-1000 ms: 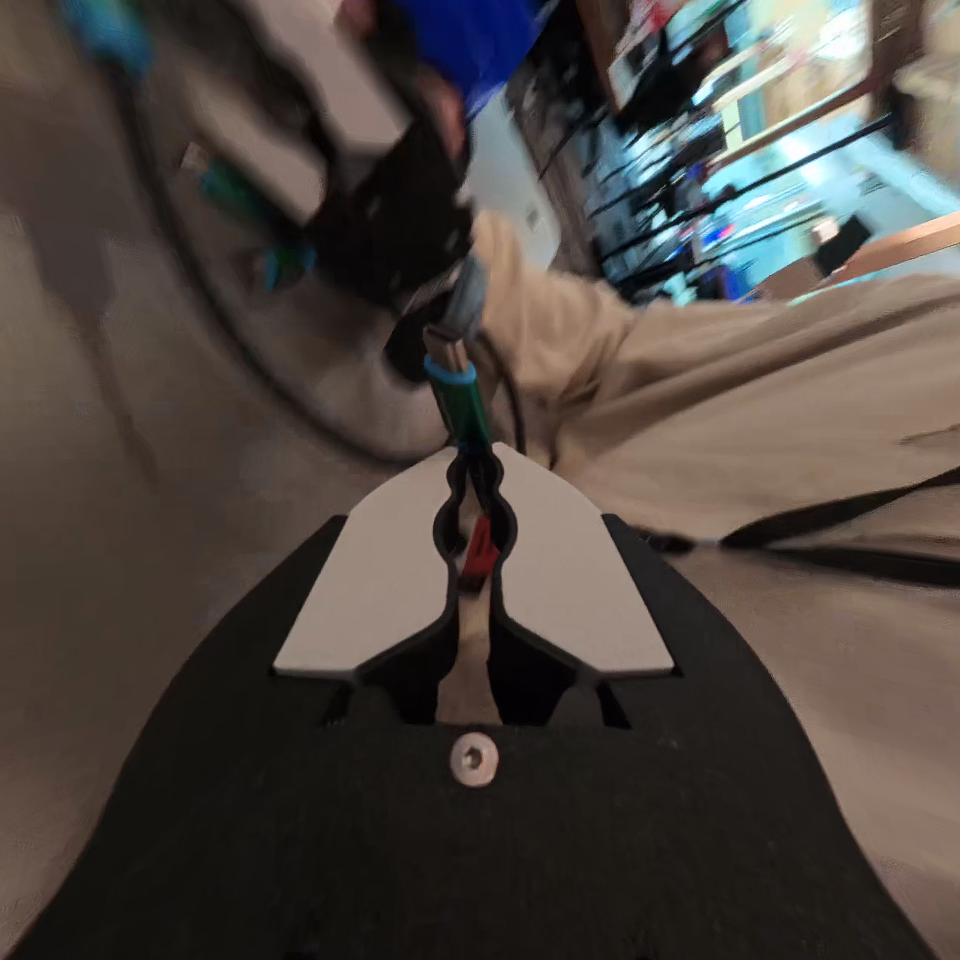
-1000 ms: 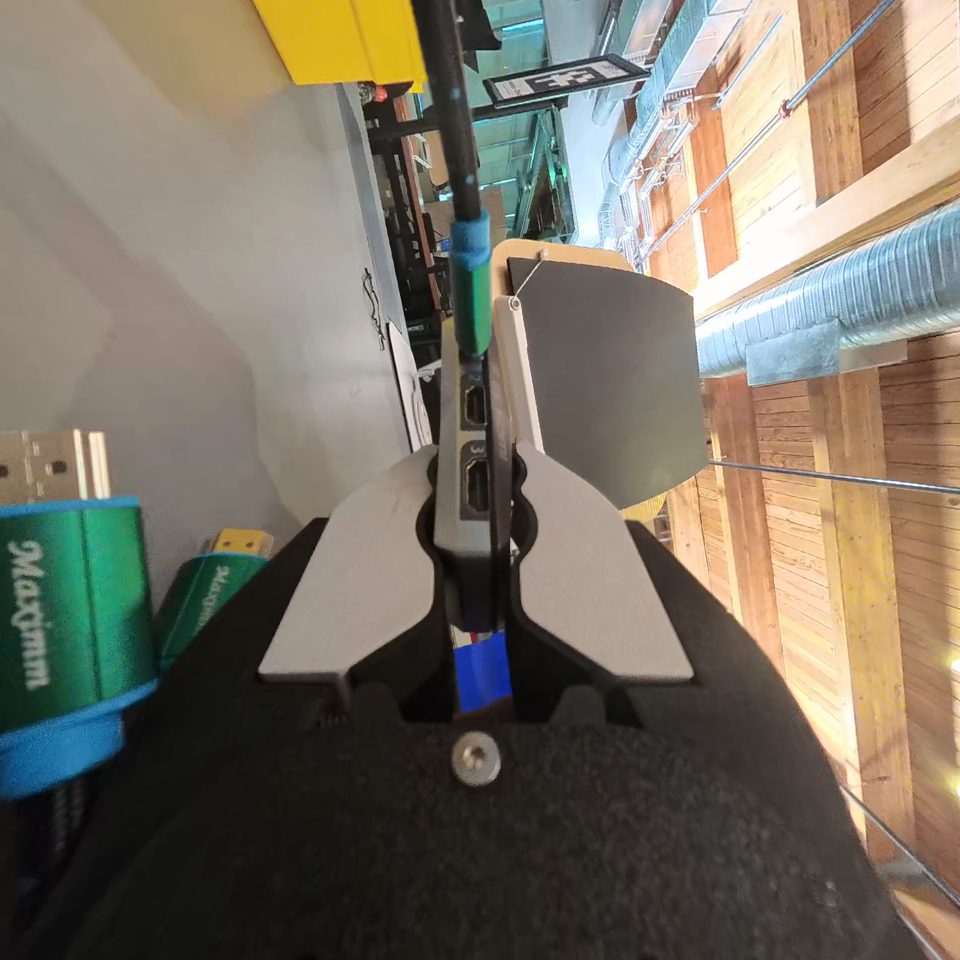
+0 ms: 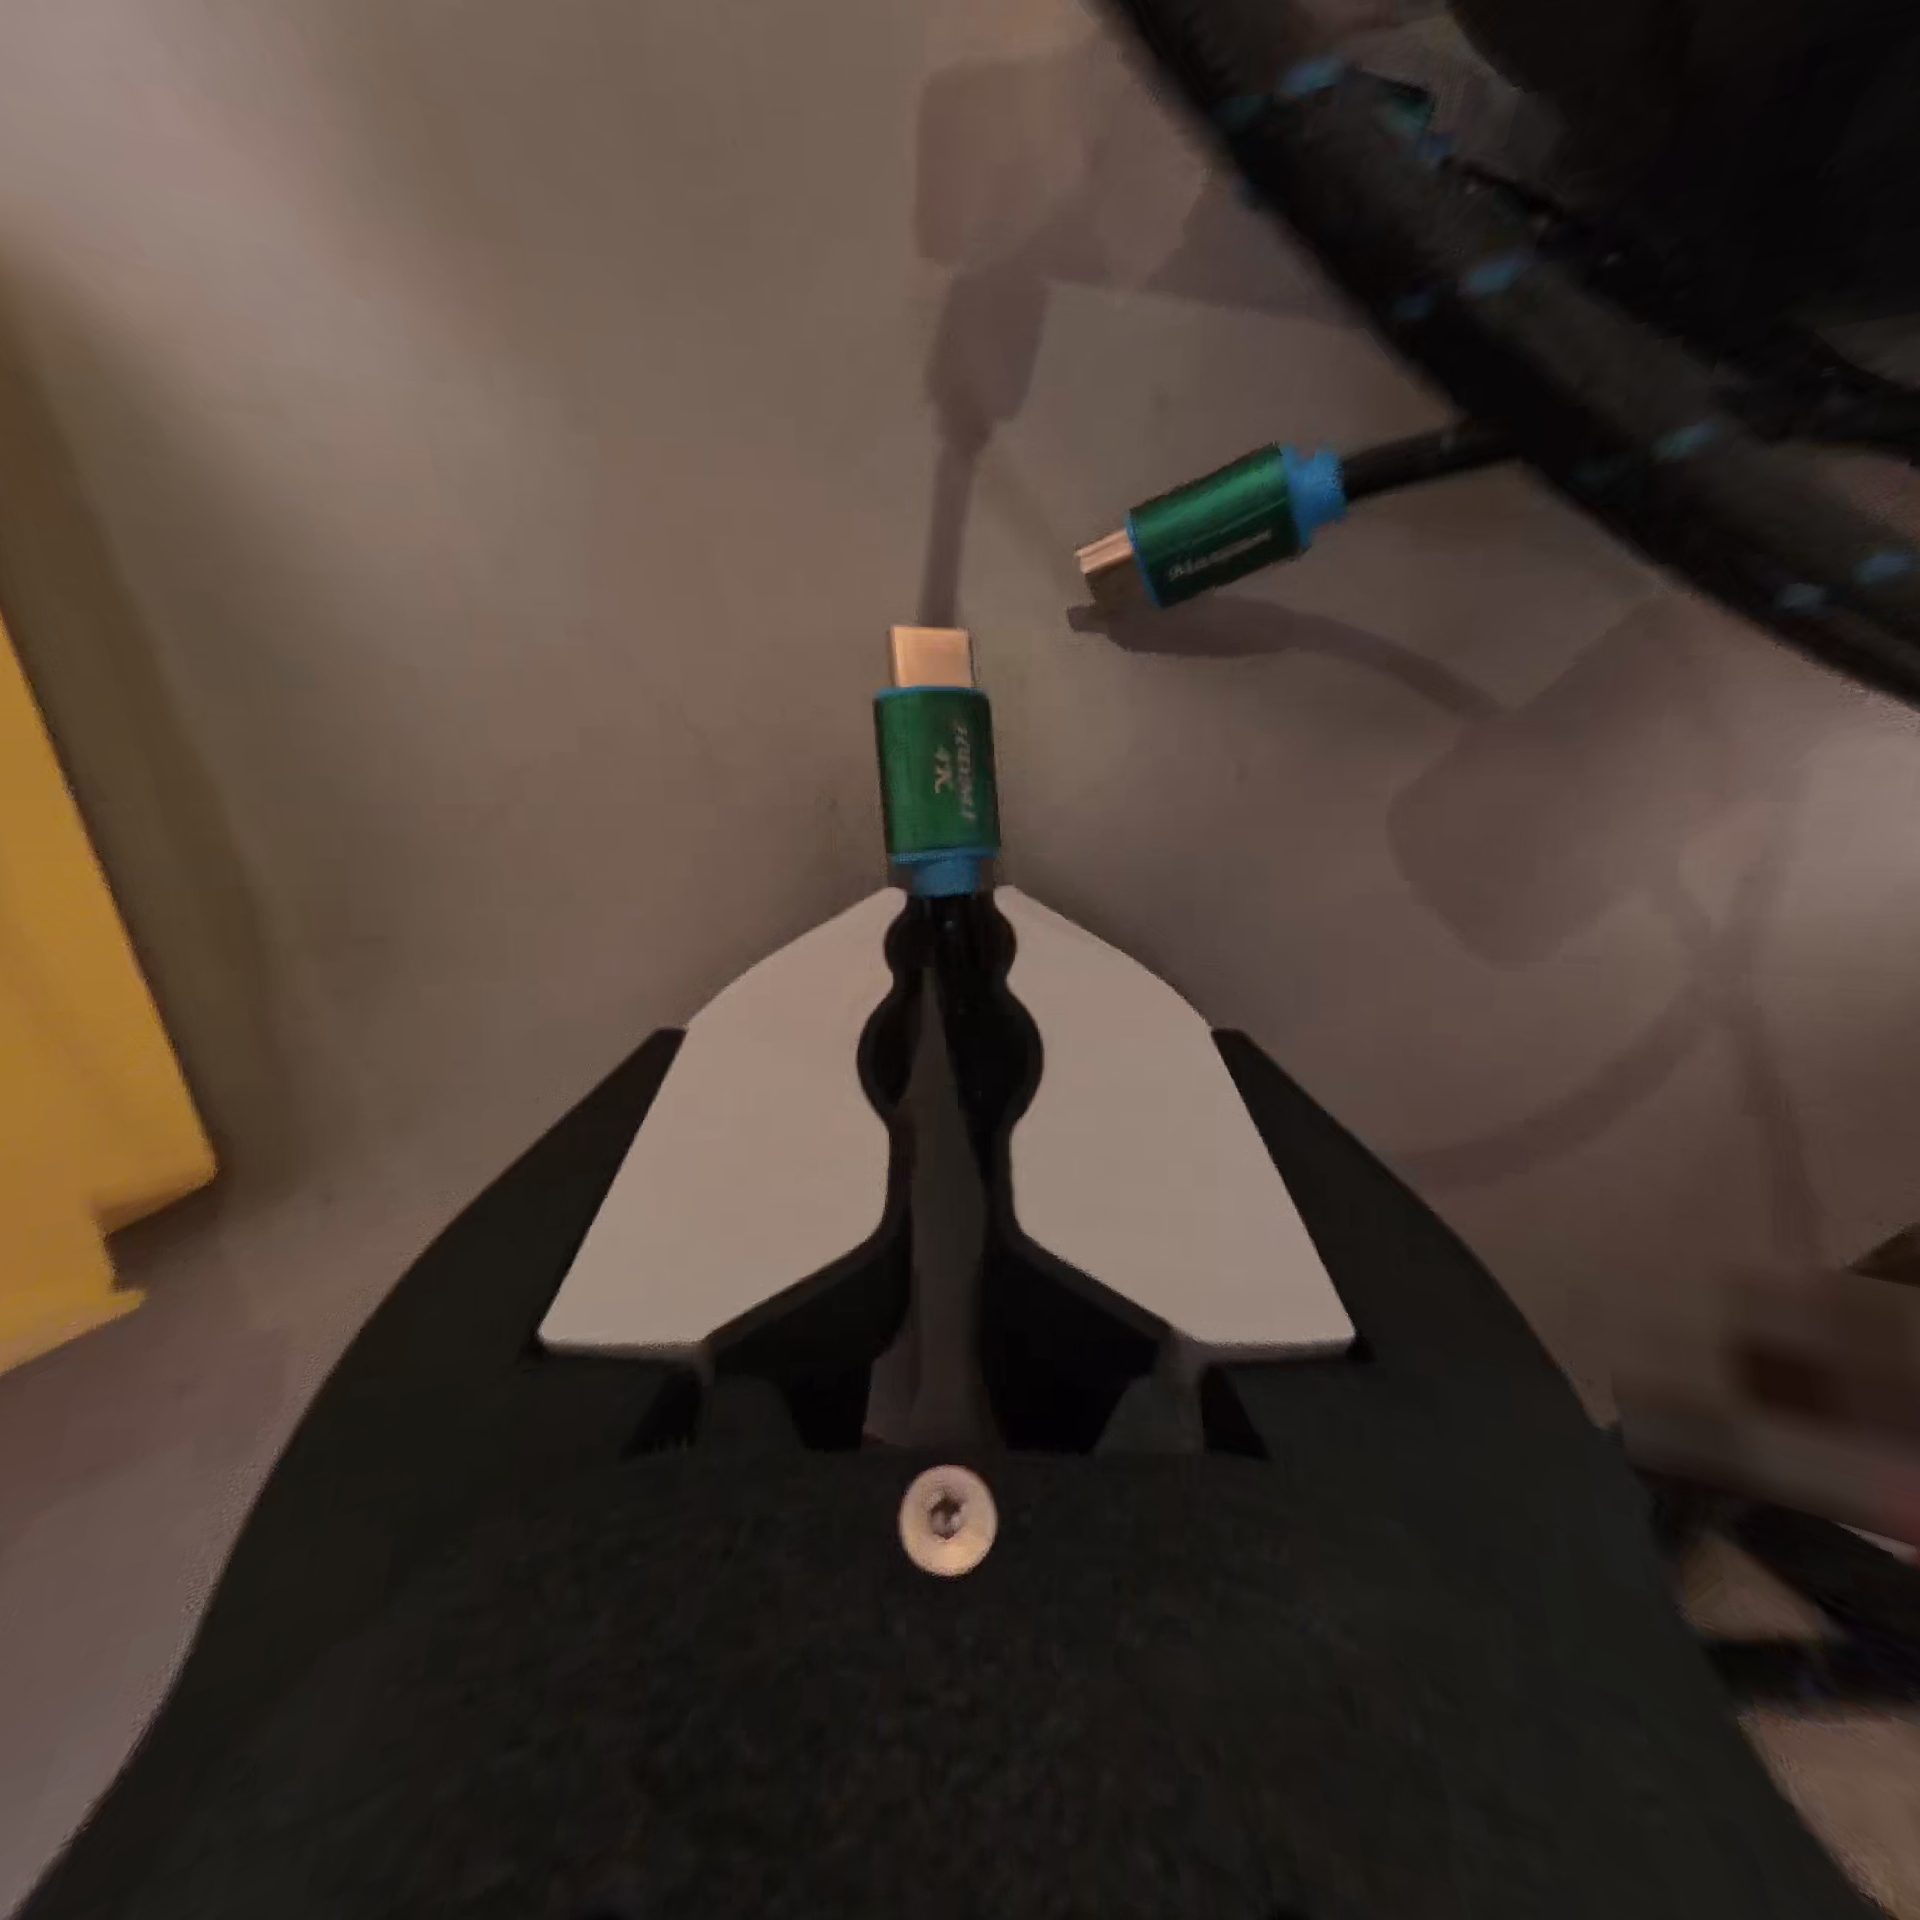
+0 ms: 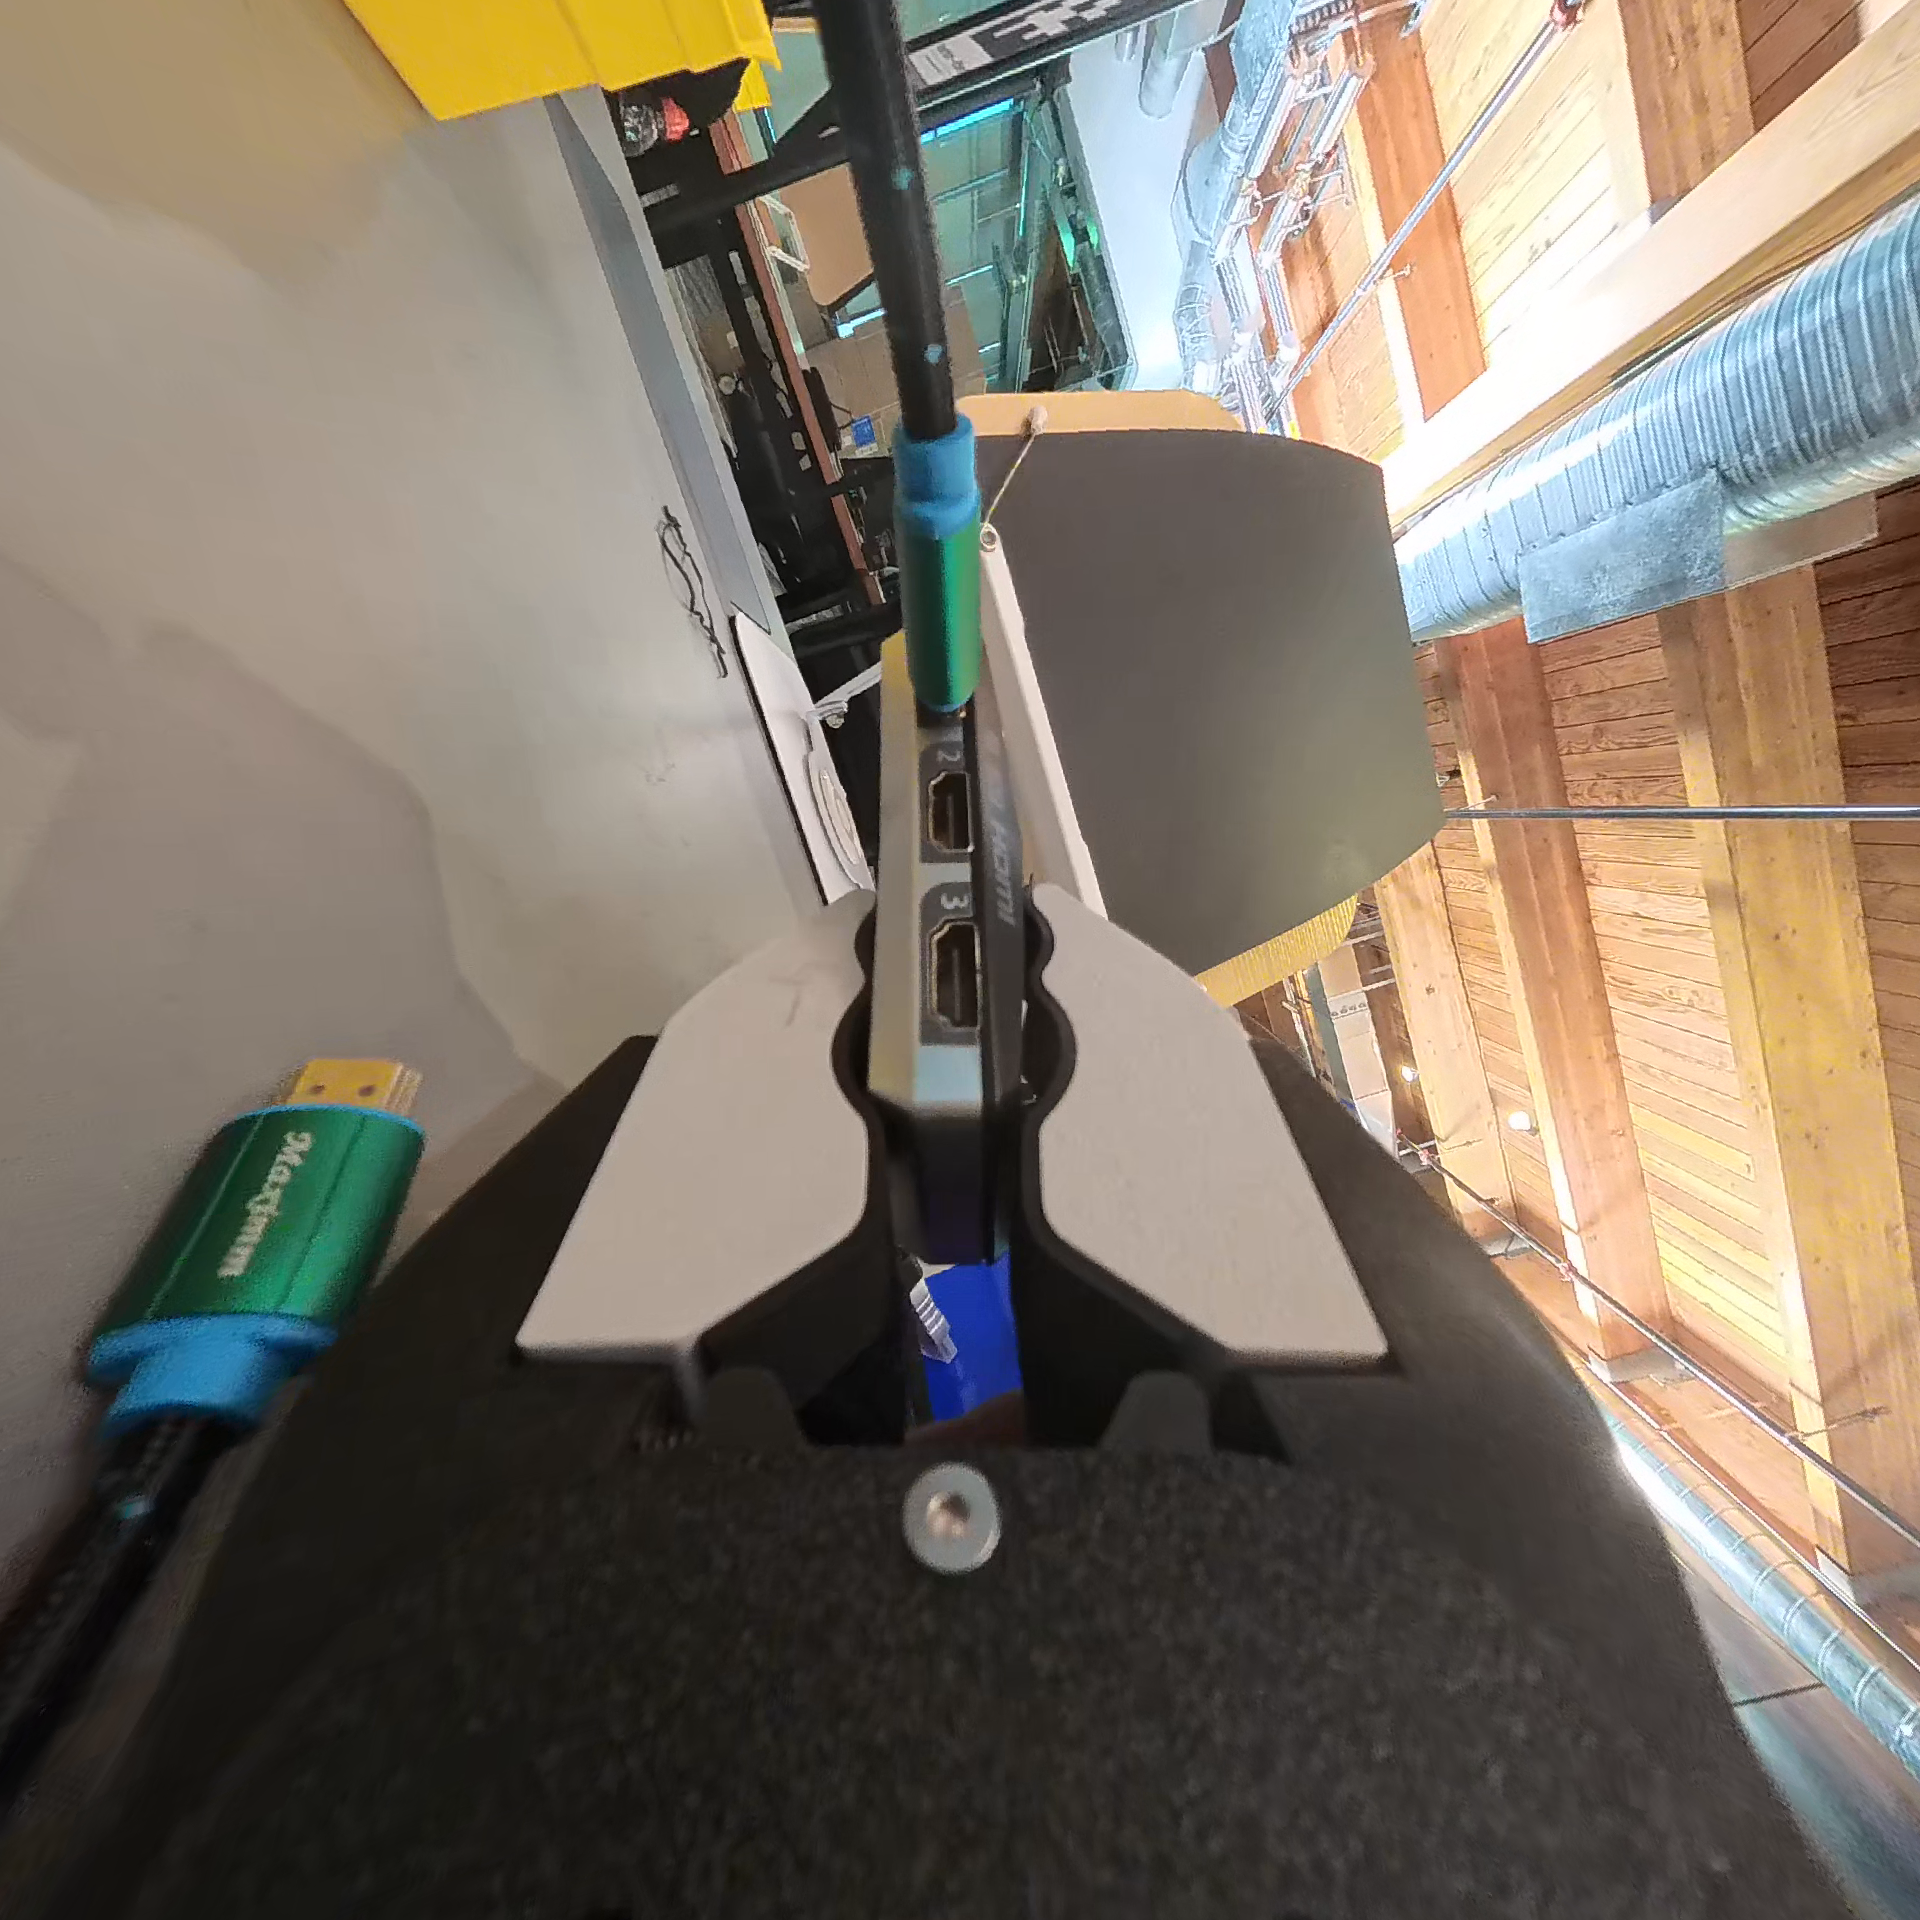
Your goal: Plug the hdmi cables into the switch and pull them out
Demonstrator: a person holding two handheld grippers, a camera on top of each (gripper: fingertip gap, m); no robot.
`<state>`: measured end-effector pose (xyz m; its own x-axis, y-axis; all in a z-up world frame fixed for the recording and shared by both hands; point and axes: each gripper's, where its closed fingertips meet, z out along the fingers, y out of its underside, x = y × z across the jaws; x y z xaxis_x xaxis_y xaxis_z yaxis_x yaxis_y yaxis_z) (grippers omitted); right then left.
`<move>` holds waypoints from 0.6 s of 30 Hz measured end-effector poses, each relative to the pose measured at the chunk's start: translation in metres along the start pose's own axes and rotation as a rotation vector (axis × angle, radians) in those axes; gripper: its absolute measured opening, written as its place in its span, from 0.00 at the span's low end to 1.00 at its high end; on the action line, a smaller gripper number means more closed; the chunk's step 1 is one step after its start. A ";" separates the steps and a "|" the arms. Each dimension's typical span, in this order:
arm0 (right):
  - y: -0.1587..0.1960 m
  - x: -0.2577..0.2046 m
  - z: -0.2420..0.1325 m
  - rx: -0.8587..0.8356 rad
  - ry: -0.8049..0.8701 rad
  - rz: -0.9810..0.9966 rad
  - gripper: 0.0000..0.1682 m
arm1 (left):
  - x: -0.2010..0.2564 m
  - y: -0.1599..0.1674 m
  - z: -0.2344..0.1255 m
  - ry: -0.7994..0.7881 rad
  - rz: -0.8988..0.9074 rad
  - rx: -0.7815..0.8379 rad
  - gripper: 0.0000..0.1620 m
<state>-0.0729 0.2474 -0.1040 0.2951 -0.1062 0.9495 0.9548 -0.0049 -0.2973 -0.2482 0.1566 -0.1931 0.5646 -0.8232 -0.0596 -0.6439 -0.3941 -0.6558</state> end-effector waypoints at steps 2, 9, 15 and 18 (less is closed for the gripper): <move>-0.001 -0.001 -0.001 0.002 -0.001 -0.004 0.14 | 0.000 0.000 0.001 -0.039 0.065 -0.003 0.04; -0.006 -0.002 -0.006 0.002 -0.002 -0.001 0.14 | -0.020 -0.001 -0.068 0.229 -0.059 -0.065 0.04; -0.010 -0.003 -0.007 0.004 -0.011 0.013 0.14 | -0.030 -0.019 -0.200 0.606 -0.004 0.019 0.04; -0.010 -0.005 -0.008 0.005 -0.016 0.001 0.13 | -0.029 -0.056 -0.256 0.776 0.016 0.244 0.04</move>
<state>-0.0842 0.2401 -0.1061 0.2970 -0.0904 0.9506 0.9545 0.0007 -0.2981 -0.3605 0.0977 0.0385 -0.0199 -0.9123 0.4090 -0.4673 -0.3532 -0.8105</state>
